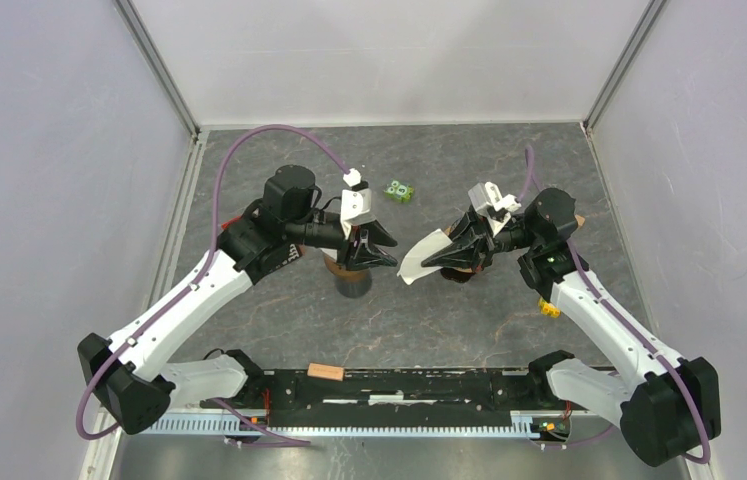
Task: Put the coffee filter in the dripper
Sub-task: Pick up the coffee filter from the coffee filter holder.
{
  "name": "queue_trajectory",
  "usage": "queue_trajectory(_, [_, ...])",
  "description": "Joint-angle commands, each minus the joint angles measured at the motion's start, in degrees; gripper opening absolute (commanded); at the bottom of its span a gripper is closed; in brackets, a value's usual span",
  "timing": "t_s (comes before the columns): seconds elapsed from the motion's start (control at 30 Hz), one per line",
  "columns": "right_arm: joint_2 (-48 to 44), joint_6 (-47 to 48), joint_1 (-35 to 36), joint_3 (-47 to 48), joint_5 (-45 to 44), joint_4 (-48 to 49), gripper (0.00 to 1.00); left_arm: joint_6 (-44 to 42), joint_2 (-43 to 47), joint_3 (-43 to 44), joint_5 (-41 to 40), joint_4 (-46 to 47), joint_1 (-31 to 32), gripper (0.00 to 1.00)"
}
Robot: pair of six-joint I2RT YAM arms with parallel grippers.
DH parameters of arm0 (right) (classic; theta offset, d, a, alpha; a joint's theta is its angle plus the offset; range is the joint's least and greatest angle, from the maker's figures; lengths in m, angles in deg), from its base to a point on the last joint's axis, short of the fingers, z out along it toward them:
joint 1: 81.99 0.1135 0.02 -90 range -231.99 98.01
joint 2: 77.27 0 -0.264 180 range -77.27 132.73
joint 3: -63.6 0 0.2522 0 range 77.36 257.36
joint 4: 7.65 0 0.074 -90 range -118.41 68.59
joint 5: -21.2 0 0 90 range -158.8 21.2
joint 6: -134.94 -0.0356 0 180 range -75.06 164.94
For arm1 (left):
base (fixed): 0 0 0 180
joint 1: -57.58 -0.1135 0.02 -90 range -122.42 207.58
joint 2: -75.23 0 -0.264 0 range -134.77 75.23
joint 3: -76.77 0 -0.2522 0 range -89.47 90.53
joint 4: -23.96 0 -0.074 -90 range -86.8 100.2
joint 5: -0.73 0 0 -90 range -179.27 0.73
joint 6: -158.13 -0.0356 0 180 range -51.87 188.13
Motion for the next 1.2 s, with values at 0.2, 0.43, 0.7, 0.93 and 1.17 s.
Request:
queue_trajectory(0.2, [-0.4,-2.5,0.3,0.2,-0.6,4.4,0.0,2.6,-0.9,-0.9,1.2,5.4,1.0,0.47])
queue_trajectory(0.43, [-0.4,-2.9,0.2,0.2,-1.3,5.0,0.0,2.8,-0.5,-1.6,1.7,5.4,1.0,0.47])
queue_trajectory(0.7, [-0.1,-2.8,0.1,0.1,-2.5,5.0,0.0,3.4,0.0,-1.9,3.1,5.4,1.0,0.47])
queue_trajectory(0.93, [-0.1,-2.7,0.0,-0.2,-2.7,5.0,0.0,3.2,0.2,-1.7,3.7,4.9,1.1,0.47])
queue_trajectory(1.17, [0.0,-2.4,-0.1,-0.4,-2.7,4.9,0.0,2.1,0.6,-1.7,3.4,3.9,0.9,0.47])
